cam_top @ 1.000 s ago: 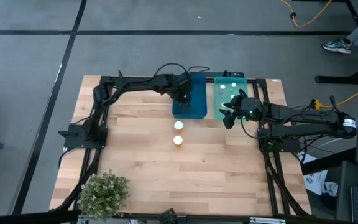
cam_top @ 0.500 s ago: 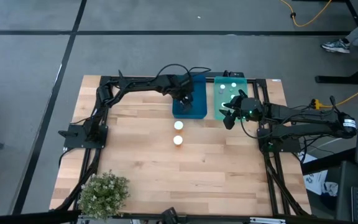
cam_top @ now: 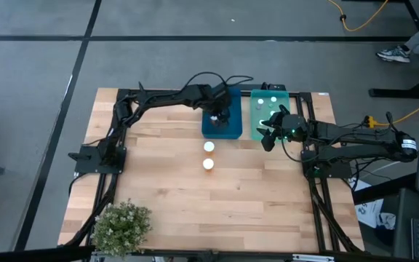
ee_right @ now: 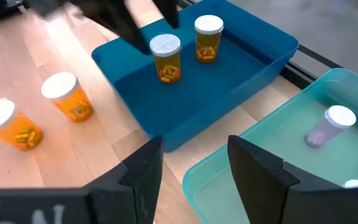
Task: Pick and place medicine bottles into bin by pill shape (circle, oval)
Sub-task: Put the orange pill bottle into the blue bin
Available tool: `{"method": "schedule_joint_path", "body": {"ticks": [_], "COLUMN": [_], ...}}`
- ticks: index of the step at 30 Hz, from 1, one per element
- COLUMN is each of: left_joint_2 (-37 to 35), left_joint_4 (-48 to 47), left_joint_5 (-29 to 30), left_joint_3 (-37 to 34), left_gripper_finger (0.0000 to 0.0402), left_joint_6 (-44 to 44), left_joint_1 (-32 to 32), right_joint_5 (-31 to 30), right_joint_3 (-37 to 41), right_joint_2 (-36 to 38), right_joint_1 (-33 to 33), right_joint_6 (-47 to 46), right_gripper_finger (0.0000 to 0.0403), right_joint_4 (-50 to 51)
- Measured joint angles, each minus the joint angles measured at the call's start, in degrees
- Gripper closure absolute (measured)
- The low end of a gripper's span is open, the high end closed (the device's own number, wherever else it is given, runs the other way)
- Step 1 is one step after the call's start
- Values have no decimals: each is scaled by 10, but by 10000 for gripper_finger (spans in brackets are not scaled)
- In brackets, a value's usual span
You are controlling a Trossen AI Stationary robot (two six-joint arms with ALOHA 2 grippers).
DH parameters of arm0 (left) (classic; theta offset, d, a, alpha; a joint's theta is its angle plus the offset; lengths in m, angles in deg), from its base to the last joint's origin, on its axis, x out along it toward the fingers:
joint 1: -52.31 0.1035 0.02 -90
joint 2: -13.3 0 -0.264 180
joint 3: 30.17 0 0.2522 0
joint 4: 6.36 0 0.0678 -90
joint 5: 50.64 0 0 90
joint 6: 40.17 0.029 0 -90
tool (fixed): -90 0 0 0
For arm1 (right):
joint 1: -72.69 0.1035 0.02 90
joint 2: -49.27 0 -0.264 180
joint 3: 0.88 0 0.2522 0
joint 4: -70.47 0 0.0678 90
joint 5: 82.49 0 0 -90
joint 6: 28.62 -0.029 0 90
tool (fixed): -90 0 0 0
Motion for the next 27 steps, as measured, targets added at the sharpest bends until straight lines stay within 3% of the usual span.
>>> {"method": "schedule_joint_path", "body": {"ticks": [7,15,19,27], "left_joint_2": [0,-1,-1,-5], "left_joint_4": [-218,-423,-481,-476], "left_joint_5": [3,72,89,70], "left_joint_3": [126,247,253,167], "left_gripper_finger": [127,128,134,135], "left_joint_6": [12,13,-9,-4], "left_joint_1": [-62,-152,-174,-174], "right_joint_5": [0,0,1,20], "right_joint_3": [0,0,0,0], "right_joint_2": [0,0,0,0], "right_joint_1": [0,0,0,2], "right_joint_6": [0,-1,-2,-14], "right_gripper_finger": [220,220,220,220], "right_joint_4": [0,0,0,14]}}
